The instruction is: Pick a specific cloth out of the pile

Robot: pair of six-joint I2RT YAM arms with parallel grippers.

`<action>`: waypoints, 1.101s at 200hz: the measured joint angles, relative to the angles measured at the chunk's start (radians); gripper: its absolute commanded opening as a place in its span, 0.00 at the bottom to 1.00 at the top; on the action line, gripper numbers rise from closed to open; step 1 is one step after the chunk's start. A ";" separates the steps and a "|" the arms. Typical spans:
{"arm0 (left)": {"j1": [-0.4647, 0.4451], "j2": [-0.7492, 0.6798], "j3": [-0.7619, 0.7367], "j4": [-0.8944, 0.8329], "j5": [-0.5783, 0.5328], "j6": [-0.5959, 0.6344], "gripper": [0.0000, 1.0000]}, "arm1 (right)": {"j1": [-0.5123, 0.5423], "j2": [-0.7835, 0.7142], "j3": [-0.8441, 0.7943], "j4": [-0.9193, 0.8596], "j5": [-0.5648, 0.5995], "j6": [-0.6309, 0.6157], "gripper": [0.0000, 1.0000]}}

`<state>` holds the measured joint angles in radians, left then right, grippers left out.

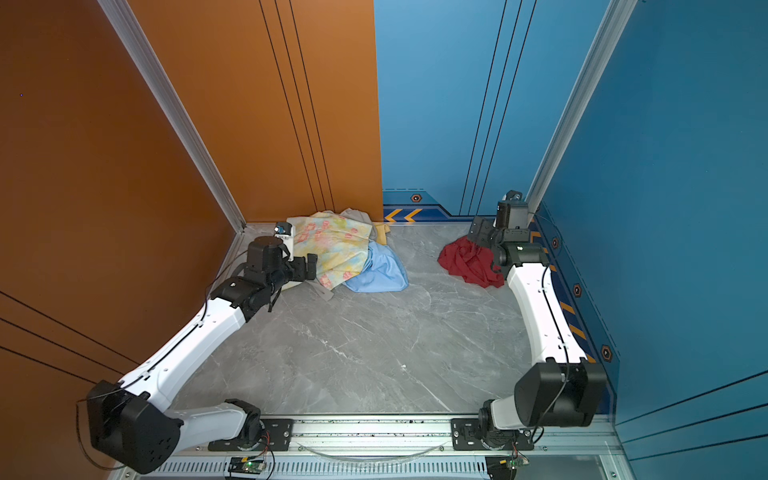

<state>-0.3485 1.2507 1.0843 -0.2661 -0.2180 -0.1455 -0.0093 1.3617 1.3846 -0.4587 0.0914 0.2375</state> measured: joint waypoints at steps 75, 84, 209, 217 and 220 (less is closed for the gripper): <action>0.015 -0.112 -0.168 0.172 -0.044 0.000 0.98 | -0.003 -0.344 -0.453 0.233 0.010 -0.032 0.99; 0.027 -0.124 -0.207 0.200 -0.049 0.004 0.98 | -0.003 -0.360 -0.505 0.263 0.010 -0.032 1.00; 0.231 0.014 -0.465 0.497 -0.112 0.037 0.98 | -0.003 -0.283 -0.943 0.776 0.044 -0.104 0.99; 0.245 0.027 -0.468 0.514 -0.113 0.037 0.98 | -0.003 -0.264 -0.951 0.803 0.044 -0.105 1.00; 0.251 0.032 -0.470 0.520 -0.112 0.037 0.98 | -0.003 -0.257 -0.953 0.812 0.044 -0.105 1.00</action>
<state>-0.0978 1.2831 0.6147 0.2543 -0.3302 -0.1085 -0.0128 1.1049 0.4313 0.3534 0.1356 0.1329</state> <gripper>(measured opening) 0.979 0.996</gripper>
